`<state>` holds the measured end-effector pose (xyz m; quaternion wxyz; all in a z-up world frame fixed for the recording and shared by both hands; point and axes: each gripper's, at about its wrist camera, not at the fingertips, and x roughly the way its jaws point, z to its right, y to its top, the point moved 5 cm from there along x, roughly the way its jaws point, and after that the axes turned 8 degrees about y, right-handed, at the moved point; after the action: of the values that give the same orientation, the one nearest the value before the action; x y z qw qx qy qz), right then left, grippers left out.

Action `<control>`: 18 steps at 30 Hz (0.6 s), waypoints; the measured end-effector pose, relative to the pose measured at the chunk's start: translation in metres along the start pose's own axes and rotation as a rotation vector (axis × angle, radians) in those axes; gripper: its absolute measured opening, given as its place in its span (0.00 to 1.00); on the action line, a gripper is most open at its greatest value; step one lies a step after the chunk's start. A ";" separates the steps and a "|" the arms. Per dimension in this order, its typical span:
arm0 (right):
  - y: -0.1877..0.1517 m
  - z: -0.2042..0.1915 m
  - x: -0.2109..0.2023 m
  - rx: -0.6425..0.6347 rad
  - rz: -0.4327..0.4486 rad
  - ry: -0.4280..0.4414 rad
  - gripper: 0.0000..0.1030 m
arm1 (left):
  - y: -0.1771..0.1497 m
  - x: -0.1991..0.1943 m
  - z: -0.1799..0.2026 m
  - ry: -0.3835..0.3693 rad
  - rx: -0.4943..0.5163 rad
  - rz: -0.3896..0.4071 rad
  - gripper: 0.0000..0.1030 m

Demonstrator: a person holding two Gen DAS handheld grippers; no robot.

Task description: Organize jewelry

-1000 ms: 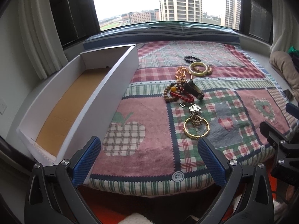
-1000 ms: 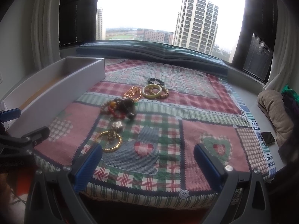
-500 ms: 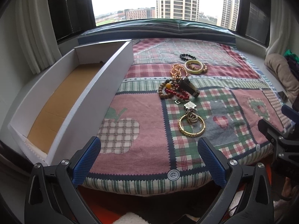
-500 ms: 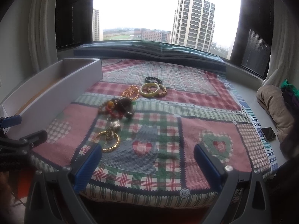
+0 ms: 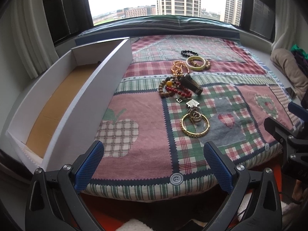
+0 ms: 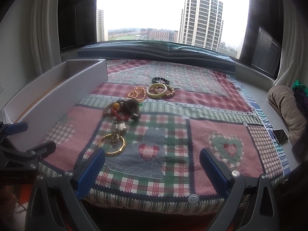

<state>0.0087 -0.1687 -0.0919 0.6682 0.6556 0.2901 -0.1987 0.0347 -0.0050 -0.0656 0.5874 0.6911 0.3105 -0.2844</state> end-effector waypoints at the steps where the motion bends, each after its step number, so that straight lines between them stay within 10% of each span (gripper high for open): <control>1: 0.000 0.000 0.001 0.003 0.000 0.006 0.97 | 0.000 0.000 -0.001 -0.008 -0.007 -0.001 1.00; 18: -0.006 0.002 0.007 0.055 -0.033 0.052 0.97 | -0.004 0.008 0.004 -0.030 -0.008 -0.035 1.00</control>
<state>0.0109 -0.1706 -0.1009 0.6386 0.6740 0.3127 -0.2004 0.0365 -0.0075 -0.0752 0.5899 0.6788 0.3149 -0.3035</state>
